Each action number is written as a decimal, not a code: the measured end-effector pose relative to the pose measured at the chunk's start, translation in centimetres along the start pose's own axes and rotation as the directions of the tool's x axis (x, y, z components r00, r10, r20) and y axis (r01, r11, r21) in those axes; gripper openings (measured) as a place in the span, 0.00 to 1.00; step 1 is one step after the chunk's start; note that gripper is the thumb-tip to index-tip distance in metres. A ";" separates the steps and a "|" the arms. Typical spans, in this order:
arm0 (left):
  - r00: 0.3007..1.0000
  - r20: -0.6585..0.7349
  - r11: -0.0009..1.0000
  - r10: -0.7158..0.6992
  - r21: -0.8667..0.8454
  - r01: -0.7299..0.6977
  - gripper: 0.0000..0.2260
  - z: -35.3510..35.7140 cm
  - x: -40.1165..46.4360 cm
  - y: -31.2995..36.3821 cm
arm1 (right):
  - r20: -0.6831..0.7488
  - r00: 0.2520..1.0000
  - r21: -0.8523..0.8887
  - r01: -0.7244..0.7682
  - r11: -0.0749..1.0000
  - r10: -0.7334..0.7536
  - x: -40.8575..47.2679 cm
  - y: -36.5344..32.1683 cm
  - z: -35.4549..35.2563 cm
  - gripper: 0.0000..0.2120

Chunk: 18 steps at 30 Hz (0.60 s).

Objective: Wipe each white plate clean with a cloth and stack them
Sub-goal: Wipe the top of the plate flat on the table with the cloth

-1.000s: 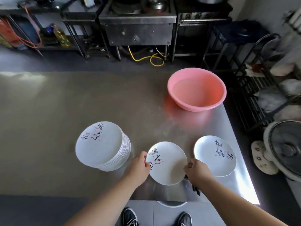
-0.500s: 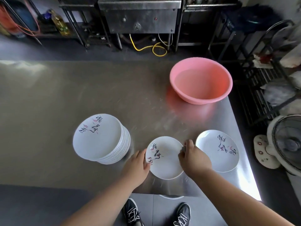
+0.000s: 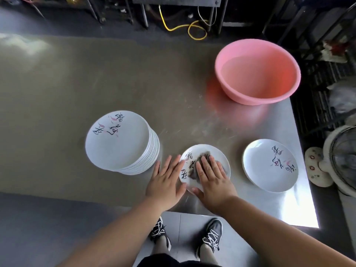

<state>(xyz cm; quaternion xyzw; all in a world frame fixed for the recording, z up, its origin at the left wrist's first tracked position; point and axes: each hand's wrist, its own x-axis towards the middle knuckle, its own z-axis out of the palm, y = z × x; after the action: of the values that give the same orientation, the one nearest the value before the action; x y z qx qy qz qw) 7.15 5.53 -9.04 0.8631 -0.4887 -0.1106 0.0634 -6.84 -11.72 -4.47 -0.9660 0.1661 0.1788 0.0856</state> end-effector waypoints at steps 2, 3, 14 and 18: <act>1.000 0.017 1.000 -0.005 0.012 0.005 0.35 -0.1 0.1 0.1 | 0.051 0.998 -0.024 -0.045 0.999 0.046 0.5 -0.1 0.0 0.50; 1.000 0.031 1.000 -0.005 0.017 0.004 0.35 -0.2 0.1 0.2 | 0.058 0.995 -0.033 -0.075 0.997 0.077 0.9 0.0 -0.1 0.49; 0.999 0.032 1.000 -0.004 0.028 0.003 0.35 0.1 0.0 0.1 | 0.145 0.952 -0.103 0.287 0.952 -0.271 -2.8 0.4 -1.0 0.46; 1.000 0.027 1.000 -0.007 0.029 0.006 0.35 0.0 0.2 0.1 | 0.171 0.967 -0.137 0.211 0.968 -0.187 -1.3 1.7 -1.9 0.46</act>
<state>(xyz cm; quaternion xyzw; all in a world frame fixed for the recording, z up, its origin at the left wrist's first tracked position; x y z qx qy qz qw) 7.14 5.31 -9.08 0.8640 -0.4882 -0.1153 0.0437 -7.96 -13.34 -2.43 -0.9644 0.0463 0.2569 0.0409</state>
